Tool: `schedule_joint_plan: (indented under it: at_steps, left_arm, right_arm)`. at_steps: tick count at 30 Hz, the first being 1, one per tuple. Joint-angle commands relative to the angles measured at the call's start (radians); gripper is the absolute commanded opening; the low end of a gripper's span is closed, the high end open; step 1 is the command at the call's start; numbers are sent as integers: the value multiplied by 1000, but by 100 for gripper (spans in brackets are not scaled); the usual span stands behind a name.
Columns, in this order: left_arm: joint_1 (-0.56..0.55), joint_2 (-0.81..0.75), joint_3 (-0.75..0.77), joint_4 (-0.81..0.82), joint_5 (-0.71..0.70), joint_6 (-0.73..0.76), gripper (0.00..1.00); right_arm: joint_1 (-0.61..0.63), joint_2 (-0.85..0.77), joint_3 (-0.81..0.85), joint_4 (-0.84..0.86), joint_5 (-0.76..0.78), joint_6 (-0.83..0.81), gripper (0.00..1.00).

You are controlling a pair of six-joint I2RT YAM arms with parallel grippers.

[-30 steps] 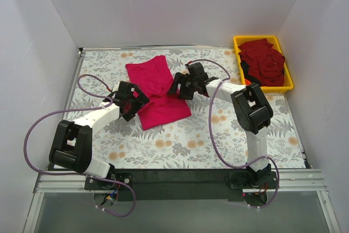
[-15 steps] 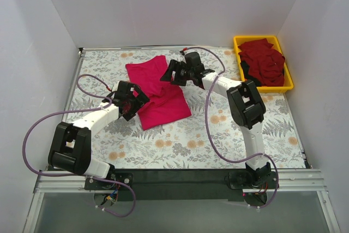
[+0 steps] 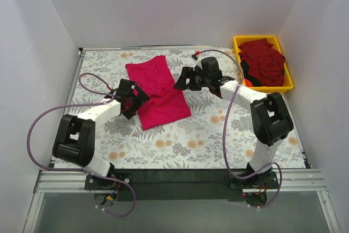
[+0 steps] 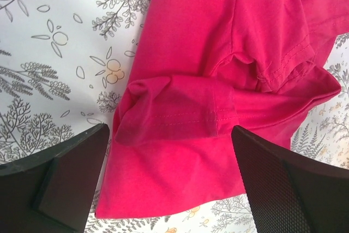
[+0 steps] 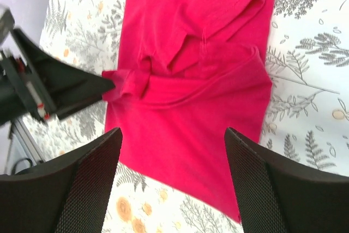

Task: Fold and stack the t-shirts
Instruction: Fold the tshirt

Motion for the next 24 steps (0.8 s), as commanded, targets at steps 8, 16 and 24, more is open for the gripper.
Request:
schedule_joint_plan:
  at_steps: [8, 16, 24]
  left_arm:
    - [11, 22, 56, -10, -52, 13, 72]
    - [16, 24, 56, -36, -72, 41, 55]
    - [0, -39, 102, -52, -59, 396, 83]
  right_arm:
    - [2, -191, -193, -65, 16, -140, 68]
    - [2, -280, -279, -74, -3, -154, 68]
    - [2, -352, -342, -137, -23, -220, 68]
